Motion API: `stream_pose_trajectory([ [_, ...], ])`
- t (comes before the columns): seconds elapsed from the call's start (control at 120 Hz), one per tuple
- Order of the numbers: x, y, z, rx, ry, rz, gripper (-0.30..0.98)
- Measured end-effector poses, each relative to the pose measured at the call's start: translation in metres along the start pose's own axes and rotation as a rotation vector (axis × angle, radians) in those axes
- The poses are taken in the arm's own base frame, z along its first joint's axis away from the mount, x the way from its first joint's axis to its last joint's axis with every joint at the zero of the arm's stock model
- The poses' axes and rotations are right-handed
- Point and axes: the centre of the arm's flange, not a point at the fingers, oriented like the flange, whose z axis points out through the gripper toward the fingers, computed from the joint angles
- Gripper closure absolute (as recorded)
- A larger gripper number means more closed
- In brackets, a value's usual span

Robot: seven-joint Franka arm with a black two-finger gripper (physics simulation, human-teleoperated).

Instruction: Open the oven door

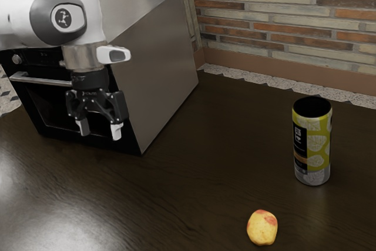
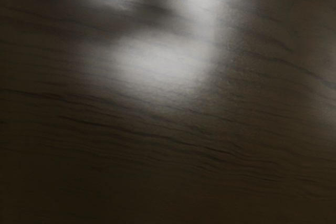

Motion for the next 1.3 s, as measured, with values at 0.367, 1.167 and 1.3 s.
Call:
stream_pose_trajectory([
  [0.367, 0.015, 0.035, -0.05, 0.029, 0.296, 0.065, 0.0],
  [1.167, -0.096, -0.171, -0.054, 0.49, 0.49, 0.888, 0.0],
  [1.3, -0.091, -0.194, -0.052, 0.473, 0.54, 0.979, 0.0],
])
